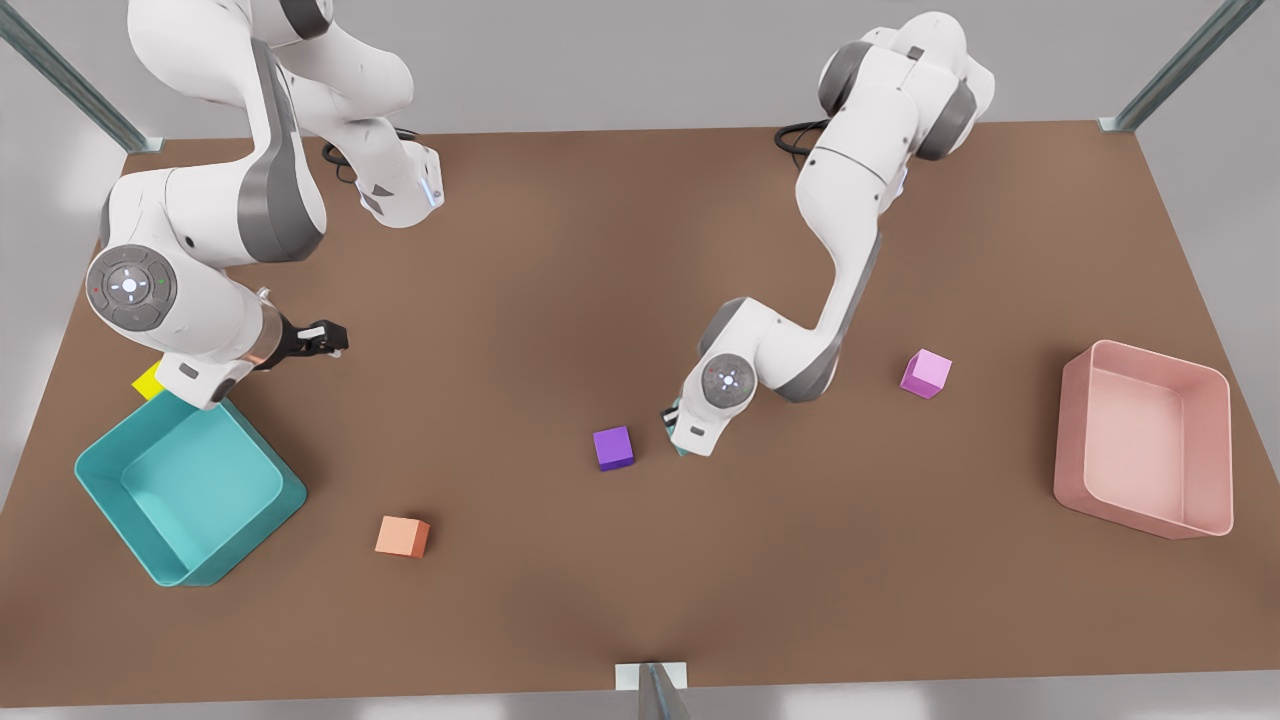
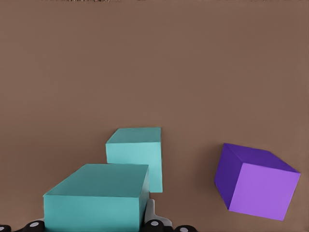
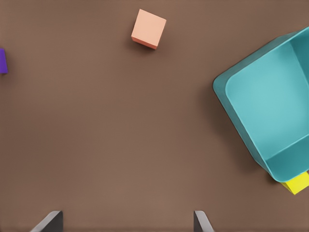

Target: Stack the two blue cubes on top of each other

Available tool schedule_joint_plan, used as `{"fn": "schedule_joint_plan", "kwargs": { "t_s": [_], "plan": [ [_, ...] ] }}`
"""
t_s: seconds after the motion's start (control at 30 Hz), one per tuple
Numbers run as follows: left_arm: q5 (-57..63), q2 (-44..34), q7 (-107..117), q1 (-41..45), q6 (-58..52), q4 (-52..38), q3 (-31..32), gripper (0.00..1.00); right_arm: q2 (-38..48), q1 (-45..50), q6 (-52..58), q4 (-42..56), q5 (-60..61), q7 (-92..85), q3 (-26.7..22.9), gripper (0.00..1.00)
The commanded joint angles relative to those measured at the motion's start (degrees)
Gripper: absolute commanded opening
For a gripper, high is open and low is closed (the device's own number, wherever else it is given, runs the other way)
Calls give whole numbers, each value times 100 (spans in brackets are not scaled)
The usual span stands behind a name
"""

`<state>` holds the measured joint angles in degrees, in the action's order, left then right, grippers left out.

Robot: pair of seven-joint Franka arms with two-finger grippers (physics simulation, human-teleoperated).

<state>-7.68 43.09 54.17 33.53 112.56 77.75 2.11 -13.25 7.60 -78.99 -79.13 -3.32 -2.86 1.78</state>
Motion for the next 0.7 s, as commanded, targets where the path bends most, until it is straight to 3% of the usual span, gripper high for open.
{"fn": "schedule_joint_plan", "kwargs": {
  "t_s": [0.0,0.67],
  "plan": [
    [-32,59,314,22,389,-31,8,53,6,5,-2,3,-2,-56,-2,100],
    [-23,156,305,-13,398,-58,0,54,-73,-4,33,-15,15,-65,7,100]
  ]
}}
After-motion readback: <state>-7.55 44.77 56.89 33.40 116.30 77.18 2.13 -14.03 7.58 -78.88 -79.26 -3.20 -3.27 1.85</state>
